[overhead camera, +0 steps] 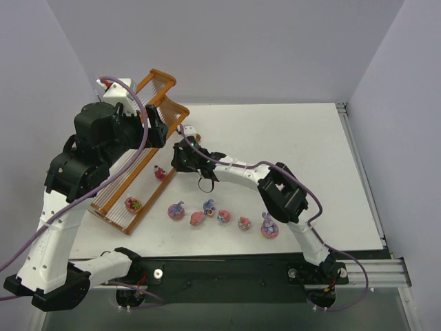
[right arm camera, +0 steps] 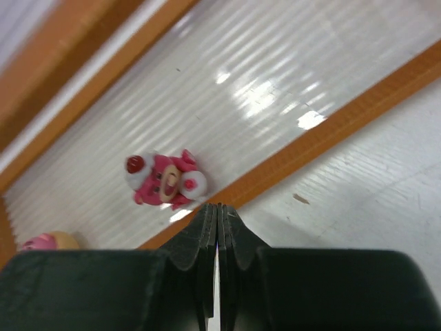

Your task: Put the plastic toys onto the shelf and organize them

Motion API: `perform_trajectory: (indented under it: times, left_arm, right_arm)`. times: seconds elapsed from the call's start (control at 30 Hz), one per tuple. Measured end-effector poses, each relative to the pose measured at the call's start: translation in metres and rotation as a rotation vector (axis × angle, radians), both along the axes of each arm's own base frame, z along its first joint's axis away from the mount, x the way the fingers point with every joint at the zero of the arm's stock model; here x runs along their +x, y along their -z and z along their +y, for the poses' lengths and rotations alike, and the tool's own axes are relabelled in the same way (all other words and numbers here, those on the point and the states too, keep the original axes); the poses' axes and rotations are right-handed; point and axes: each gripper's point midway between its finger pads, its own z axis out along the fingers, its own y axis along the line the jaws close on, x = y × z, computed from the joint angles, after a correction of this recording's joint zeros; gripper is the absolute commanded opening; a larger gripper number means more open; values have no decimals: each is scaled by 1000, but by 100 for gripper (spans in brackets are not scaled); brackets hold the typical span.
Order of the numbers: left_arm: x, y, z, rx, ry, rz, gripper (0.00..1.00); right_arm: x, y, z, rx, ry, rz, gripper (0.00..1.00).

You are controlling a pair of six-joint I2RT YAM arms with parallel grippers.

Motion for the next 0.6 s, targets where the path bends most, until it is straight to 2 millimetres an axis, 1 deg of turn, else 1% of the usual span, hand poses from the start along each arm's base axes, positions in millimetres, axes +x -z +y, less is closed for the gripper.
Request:
perform_trajectory:
  times: [0.13,0.2,0.23,0.3,0.5,0.6]
  left_arm:
    - [1,1,2,4,-10,1,97]
    - [1,1,2,5,-11,1,97]
    - [1,1,2,5,-12,1,97]
    - [1,1,2,6,-13,1,97]
    - [1,1,2,6,-14,1,97]
    - [1,1,2,6,-14,1,97]
  right_arm:
    - [11,-30,21,100,-22,-8,0]
    - [16,-36,30,134,-30,-7,0]
    - [16,-35,34,143,-35,-3,0]
    - [16,-29,38,149,-40,15,0]
    - [12,12,37,108,-38,83,0]
    - [13,21,34,99,-30,101,0]
